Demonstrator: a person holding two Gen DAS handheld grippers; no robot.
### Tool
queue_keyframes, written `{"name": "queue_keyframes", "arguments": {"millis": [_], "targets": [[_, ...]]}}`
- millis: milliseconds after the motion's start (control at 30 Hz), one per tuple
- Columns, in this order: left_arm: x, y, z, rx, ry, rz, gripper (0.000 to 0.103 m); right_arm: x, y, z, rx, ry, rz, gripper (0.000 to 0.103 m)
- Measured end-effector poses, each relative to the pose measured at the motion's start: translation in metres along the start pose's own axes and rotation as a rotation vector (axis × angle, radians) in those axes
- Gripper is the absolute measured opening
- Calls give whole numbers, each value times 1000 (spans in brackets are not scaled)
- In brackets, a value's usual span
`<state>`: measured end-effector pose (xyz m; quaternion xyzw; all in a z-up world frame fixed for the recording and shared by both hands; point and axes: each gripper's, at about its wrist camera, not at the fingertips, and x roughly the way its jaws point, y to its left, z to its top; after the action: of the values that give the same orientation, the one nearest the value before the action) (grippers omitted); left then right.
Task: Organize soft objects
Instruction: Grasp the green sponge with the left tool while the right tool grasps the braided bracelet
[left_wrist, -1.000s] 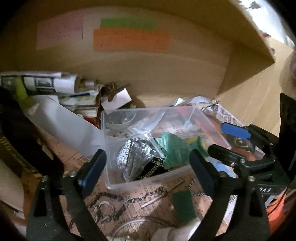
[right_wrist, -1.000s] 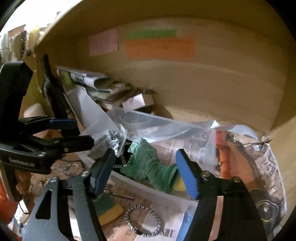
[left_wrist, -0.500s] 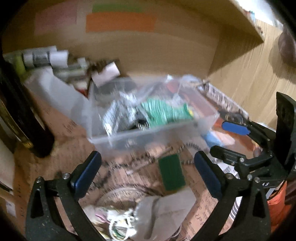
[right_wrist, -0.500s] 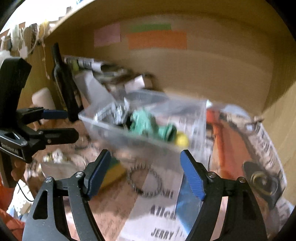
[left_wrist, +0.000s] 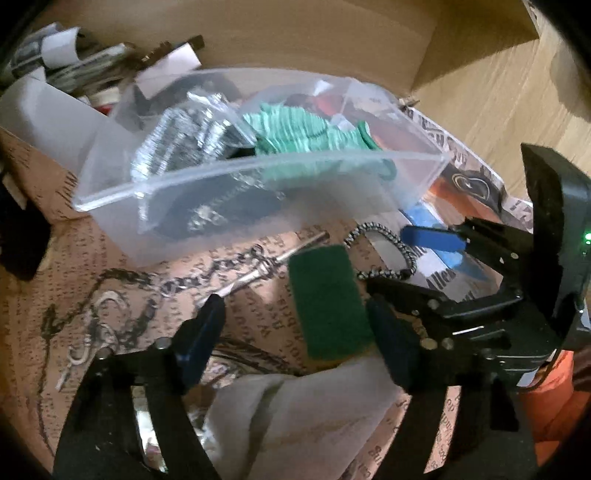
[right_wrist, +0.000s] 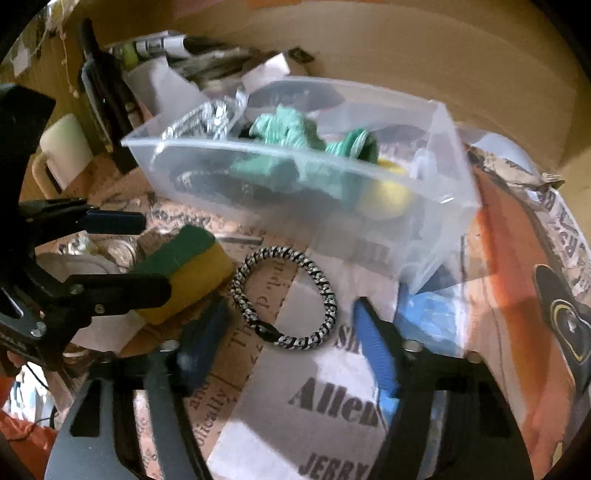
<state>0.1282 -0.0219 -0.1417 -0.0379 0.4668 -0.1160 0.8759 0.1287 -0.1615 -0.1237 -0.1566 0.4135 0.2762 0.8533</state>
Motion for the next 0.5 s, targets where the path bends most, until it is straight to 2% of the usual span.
{"name": "queue_keyframes", "arguments": {"millis": [167, 233, 333, 500], "targets": [[8, -5, -1, 7, 10, -25, 48, -1, 2, -1, -15, -16, 1, 38], [6, -6, -1, 9, 13, -47, 33, -2, 1, -1, -15, -22, -1, 23], [0, -8, 0, 11, -7, -47, 33, -2, 1, -1, -6, -28, -4, 12], [-23, -10, 2, 26, -67, -41, 33, -16, 3, -2, 2, -71, -9, 11]]}}
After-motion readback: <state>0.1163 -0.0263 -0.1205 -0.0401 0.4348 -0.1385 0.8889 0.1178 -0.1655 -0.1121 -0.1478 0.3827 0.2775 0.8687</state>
